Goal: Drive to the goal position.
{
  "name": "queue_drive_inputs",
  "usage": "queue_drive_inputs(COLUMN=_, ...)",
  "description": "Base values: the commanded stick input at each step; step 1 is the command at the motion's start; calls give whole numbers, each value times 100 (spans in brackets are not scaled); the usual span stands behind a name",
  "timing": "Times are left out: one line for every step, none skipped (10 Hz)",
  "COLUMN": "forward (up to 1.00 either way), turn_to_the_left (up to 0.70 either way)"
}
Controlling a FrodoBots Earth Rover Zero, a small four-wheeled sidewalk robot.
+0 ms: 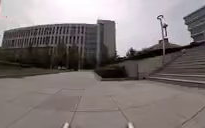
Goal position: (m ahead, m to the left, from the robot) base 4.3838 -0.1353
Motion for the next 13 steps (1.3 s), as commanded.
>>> queue_drive_inputs(forward=85, turn_to_the_left=0)
queue_drive_inputs(forward=85, turn_to_the_left=2)
queue_drive_inputs(forward=85, turn_to_the_left=8)
queue_drive_inputs(forward=85, turn_to_the_left=22)
queue_drive_inputs(forward=85, turn_to_the_left=29)
queue_drive_inputs(forward=85, turn_to_the_left=29)
queue_drive_inputs(forward=85, turn_to_the_left=27)
queue_drive_inputs(forward=85, turn_to_the_left=22)
queue_drive_inputs(forward=85, turn_to_the_left=7)
queue_drive_inputs(forward=85, turn_to_the_left=10)
queue_drive_inputs(forward=85, turn_to_the_left=18)
queue_drive_inputs(forward=85, turn_to_the_left=31)
queue_drive_inputs(forward=85, turn_to_the_left=34)
